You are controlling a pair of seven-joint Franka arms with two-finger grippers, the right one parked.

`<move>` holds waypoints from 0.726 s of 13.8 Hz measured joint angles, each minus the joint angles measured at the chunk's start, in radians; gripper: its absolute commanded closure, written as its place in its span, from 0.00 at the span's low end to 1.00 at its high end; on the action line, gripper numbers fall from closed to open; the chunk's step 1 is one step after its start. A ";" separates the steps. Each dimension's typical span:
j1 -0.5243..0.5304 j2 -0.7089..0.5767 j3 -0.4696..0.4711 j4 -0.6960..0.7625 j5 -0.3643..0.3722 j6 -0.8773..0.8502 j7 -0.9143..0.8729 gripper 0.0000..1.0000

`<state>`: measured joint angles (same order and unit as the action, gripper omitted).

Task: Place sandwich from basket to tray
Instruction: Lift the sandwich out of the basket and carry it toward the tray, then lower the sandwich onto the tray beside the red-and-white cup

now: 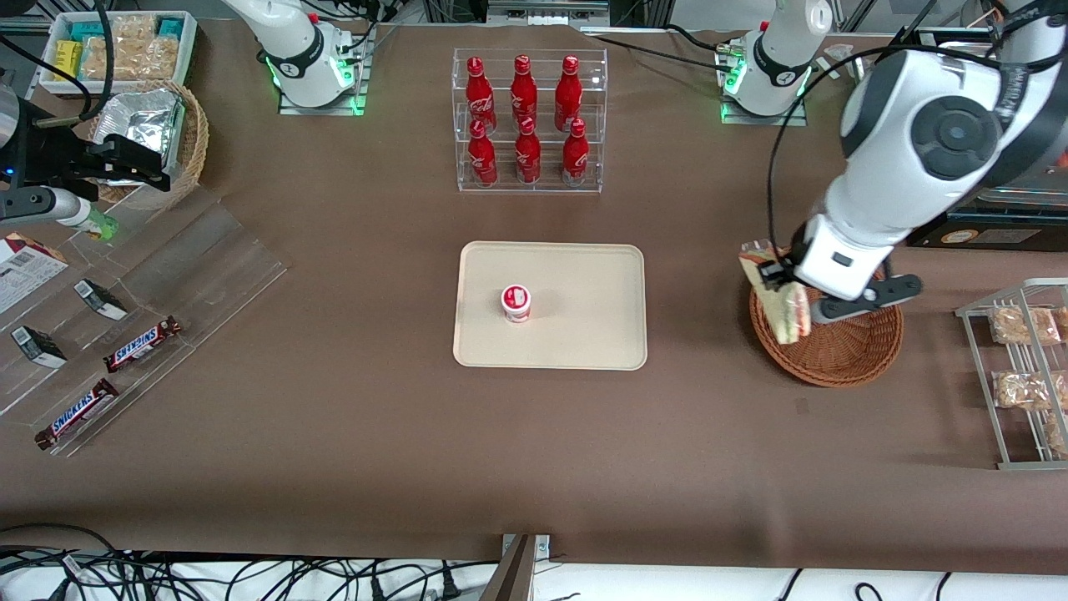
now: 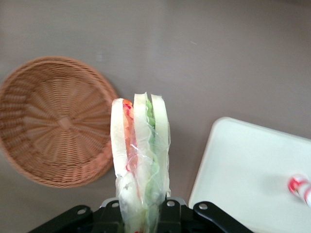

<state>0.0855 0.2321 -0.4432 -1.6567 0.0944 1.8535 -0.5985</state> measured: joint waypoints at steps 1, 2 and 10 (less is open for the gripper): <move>-0.007 0.012 -0.028 0.003 0.000 0.001 0.024 1.00; -0.020 0.023 -0.043 0.006 0.000 0.008 0.063 1.00; -0.187 0.207 -0.054 0.004 0.019 0.166 0.106 1.00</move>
<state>-0.1016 0.4390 -0.4970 -1.6527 0.1135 2.0194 -0.4923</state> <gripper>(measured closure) 0.811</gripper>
